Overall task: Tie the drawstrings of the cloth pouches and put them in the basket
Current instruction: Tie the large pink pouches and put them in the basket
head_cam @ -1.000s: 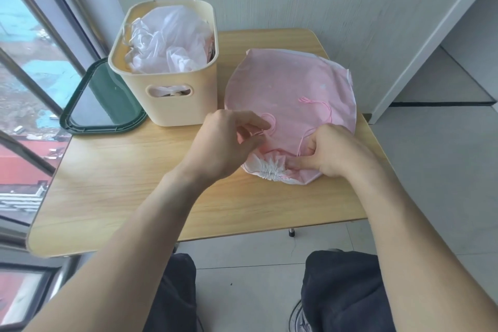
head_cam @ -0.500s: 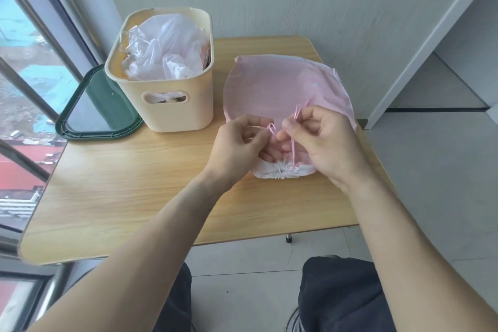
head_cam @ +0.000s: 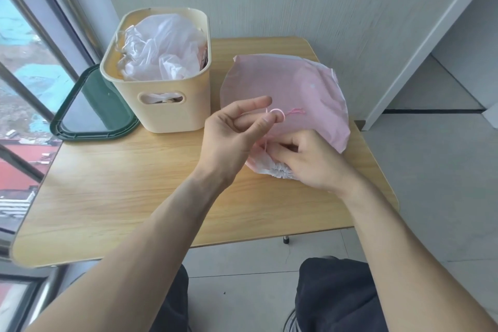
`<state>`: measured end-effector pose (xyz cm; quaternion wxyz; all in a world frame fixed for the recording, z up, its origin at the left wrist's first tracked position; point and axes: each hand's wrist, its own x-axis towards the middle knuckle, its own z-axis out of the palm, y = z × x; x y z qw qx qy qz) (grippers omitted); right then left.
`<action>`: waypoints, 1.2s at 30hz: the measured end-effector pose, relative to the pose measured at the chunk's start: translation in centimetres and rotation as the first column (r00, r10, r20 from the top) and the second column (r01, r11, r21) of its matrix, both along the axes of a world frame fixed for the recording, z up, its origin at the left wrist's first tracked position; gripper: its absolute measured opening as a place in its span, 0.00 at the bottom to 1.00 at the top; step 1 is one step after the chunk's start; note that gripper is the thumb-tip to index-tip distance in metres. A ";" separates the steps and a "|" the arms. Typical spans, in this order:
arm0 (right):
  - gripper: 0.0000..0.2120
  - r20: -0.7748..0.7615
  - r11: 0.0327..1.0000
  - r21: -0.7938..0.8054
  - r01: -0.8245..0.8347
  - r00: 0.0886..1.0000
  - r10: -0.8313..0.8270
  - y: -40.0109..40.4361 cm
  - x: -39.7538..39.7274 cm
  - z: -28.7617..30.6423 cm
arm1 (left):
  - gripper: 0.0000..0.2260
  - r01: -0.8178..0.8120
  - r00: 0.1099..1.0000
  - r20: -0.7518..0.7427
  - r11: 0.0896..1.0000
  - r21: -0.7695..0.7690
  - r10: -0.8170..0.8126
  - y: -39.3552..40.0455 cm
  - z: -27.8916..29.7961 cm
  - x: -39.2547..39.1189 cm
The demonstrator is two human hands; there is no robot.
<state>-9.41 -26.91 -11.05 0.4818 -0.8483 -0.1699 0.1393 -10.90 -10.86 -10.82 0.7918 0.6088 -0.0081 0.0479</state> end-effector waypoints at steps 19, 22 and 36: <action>0.15 -0.198 0.954 0.252 0.161 0.974 -0.112 -1.3 1.4 -1.8 | 0.15 -0.131 0.954 0.288 0.755 0.642 -0.079 0.5 -1.6 -0.4; 0.16 -0.339 0.885 0.337 0.321 0.918 -0.204 -0.9 1.3 -1.8 | 0.12 -0.073 0.952 0.244 0.639 0.766 -0.184 1.3 -1.7 -0.3; 0.18 -0.409 0.877 0.337 0.341 0.892 -0.190 -1.0 1.4 -1.8 | 0.13 -0.215 0.914 0.314 0.350 0.912 -0.257 0.0 -1.6 0.4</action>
